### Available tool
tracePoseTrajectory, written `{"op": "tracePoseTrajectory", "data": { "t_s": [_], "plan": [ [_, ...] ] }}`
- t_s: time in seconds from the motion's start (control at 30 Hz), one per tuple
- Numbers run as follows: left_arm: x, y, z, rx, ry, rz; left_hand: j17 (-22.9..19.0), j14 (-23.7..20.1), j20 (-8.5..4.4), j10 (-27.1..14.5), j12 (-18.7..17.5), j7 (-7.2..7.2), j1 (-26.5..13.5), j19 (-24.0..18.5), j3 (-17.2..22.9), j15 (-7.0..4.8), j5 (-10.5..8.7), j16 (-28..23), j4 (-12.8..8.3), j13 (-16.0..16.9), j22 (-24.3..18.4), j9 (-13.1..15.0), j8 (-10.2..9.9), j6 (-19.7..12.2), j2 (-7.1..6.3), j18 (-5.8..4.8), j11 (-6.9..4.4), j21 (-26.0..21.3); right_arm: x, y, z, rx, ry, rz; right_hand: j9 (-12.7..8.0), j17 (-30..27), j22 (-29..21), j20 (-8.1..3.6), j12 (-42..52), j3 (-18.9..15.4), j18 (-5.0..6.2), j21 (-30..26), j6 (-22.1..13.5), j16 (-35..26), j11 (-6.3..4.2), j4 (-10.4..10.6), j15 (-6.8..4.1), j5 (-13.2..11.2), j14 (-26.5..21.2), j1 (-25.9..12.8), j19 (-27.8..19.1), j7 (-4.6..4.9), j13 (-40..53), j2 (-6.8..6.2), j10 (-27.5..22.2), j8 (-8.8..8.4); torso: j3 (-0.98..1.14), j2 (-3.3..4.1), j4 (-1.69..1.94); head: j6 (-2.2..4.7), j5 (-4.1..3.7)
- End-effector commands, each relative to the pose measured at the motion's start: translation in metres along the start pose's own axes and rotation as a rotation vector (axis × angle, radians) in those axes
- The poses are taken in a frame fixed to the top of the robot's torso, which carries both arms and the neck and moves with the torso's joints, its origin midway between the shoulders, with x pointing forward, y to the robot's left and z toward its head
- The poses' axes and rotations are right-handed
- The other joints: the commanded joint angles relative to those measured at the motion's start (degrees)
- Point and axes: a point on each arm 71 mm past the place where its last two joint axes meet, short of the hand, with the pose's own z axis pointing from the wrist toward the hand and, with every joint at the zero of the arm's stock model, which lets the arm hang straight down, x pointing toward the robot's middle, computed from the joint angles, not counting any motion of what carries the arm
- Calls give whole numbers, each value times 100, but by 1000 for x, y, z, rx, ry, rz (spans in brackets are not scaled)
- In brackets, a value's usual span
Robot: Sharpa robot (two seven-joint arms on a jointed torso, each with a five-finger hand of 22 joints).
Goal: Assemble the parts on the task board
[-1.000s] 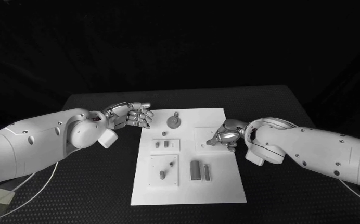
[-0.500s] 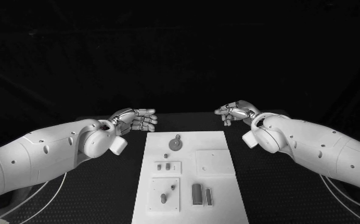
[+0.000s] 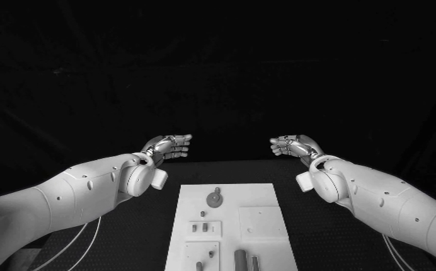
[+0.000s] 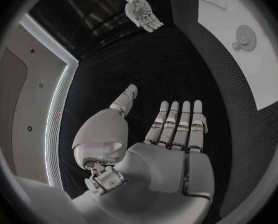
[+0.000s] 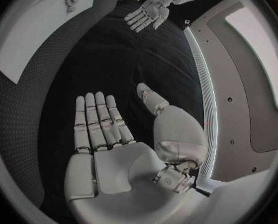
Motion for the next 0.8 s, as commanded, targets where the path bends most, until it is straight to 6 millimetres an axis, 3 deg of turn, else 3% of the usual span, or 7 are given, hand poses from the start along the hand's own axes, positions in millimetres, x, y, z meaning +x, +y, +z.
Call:
{"op": "tracePoseTrajectory", "data": {
  "t_s": [0.03, 0.1, 0.13, 0.2, 0.23, 0.57, 0.8],
  "plan": [
    [1, -4, 2, 33, -19, -9, -21, -120, 54, -112, -4, -12, -30, -188, -15, -5, -4, -66, 34, -86, -69, 32, -11, -82, -52, -87, -34, 12, 6, 5, 2, -57, 24, 72, -48, -95, -43, 28, -186, -179, -135, -131, -143, -157, 8, -17, 18, -14, -137, -113, -147, -7, -223, 31, -80, -55, 56, -36, -11, 109, 33],
    [4, -4, 4, 38, -7, -10, -23, -139, 62, -134, -2, -15, -36, -208, -16, 6, -2, -72, 40, -112, -81, 42, -2, -95, -53, -87, -40, 18, 5, 2, 1, -54, 22, 74, -74, -138, -43, 39, -273, -281, -134, -185, -174, -211, 5, -36, 14, -19, -113, -102, -166, -3, -398, 53, -13, -30, 72, -32, -12, 147, 26],
    [1, -1, 2, 7, -4, -1, -2789, -2597, -856, -3524, -371, -475, -4594, -2859, -2071, -932, -283, -1566, 1626, -1348, -4529, -3100, -826, -3188, 89, -87, -539, -349, 3, 3, 3, -20, -1, 33, -3820, -2546, -1902, -1072, -1030, -3353, -782, -1084, -4306, -2454, -955, 1456, -941, -305, -3748, -4543, -3069, -1037, -2420, 395, -4682, -565, 32, -23, -6, 81, 24],
    [3, 0, 1, 8, -6, -2, -2789, -2597, -856, -3524, -371, -475, -4594, -2859, -2071, -932, -283, -1566, 1626, -1348, -4529, -3100, -826, -3188, 89, -87, -539, -349, 4, 3, 2, -22, -3, 35, -3820, -2546, -2140, -1072, -1030, -3353, -782, -1084, -4306, -2454, -955, 1456, -941, -305, -3748, -4543, -3069, -1037, -2420, 395, -4682, -565, 24, -30, -1, 64, 13],
    [4, 0, 1, 10, -8, -4, -2789, -2597, -856, -3524, -371, -475, -4594, -2859, -2071, -932, -283, -1566, 1626, -1348, -4529, -3100, -826, -3188, 89, -87, -539, -349, 4, 4, 2, -23, -5, 38, -3820, -2546, -6245, -1072, -1030, -3353, -782, -1084, -4306, -2454, -955, 1456, -941, -305, -3748, -4543, -3069, -1037, -2420, 395, -4682, -565, 16, -37, 5, 47, 1],
    [38, 8, -20, 62, -76, -59, -2789, -2597, -856, -3524, -371, -475, -4594, -2859, -2071, -932, -283, -1566, 1626, -1348, -4529, -3100, -826, -3188, 89, -87, -539, -349, 25, 11, -19, -65, -62, 120, -3820, -2546, -6245, -1072, -1030, -3353, -782, -1084, -4306, -2454, -955, 1456, -941, -305, -3748, -4543, -3069, -1037, -2420, 395, -4682, -565, -157, -197, 128, -346, -257],
    [73, 9, -50, 111, -158, -105, -2789, -2597, -856, -3524, -371, -475, -4594, -2859, -2071, -932, -283, -1566, 1626, -1348, -4529, -3100, -826, -3188, 89, -87, -539, -349, 48, 18, -49, -76, -126, 206, -3820, -2546, -6245, -1072, -1030, -3353, -782, -1084, -4306, -2454, -955, 1456, -941, -305, -3748, -4543, -3069, -1037, -2420, 395, -4682, -565, -173, -212, 139, -381, -280]
  ]
}}
